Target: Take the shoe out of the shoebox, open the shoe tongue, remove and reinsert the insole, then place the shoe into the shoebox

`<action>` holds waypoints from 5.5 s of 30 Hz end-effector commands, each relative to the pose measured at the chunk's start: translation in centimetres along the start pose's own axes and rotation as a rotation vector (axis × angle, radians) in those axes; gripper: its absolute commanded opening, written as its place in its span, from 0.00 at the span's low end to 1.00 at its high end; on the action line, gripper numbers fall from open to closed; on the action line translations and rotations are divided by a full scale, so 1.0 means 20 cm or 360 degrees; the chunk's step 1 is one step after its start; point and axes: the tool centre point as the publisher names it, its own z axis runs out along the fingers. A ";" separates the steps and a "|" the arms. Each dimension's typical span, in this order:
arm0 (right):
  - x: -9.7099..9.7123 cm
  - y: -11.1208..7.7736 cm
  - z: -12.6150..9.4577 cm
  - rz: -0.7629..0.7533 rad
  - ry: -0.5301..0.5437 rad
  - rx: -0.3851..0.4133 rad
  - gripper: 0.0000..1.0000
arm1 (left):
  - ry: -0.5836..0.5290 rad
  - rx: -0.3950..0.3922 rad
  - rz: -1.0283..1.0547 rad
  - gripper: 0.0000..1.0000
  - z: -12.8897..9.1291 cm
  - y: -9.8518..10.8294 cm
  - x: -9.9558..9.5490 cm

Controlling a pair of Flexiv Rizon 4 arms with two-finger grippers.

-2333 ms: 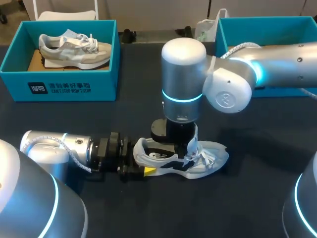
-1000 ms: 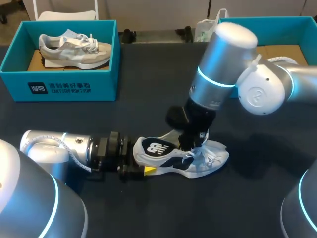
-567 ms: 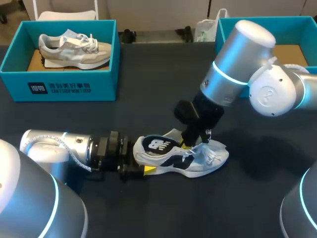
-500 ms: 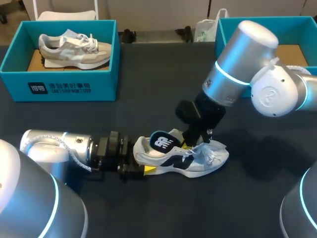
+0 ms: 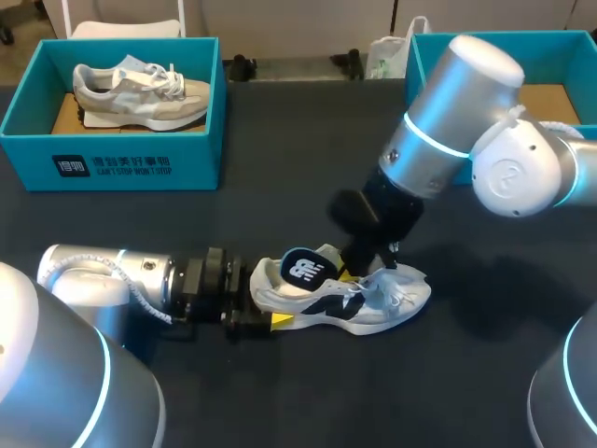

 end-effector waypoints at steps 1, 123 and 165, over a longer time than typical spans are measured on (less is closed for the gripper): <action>-0.04 0.07 0.02 -0.0026 0.0026 0.0045 0.00 | -0.0005 0.0001 0.0000 0.00 0.00 0.00 0.00; -0.12 0.41 0.00 0.0377 0.1061 0.0015 0.88 | -0.0005 0.0001 0.0000 0.00 0.00 0.00 0.00; -0.02 0.40 0.05 0.0406 0.1071 -0.0006 0.49 | -0.0005 0.0001 0.0000 0.00 0.00 0.00 0.00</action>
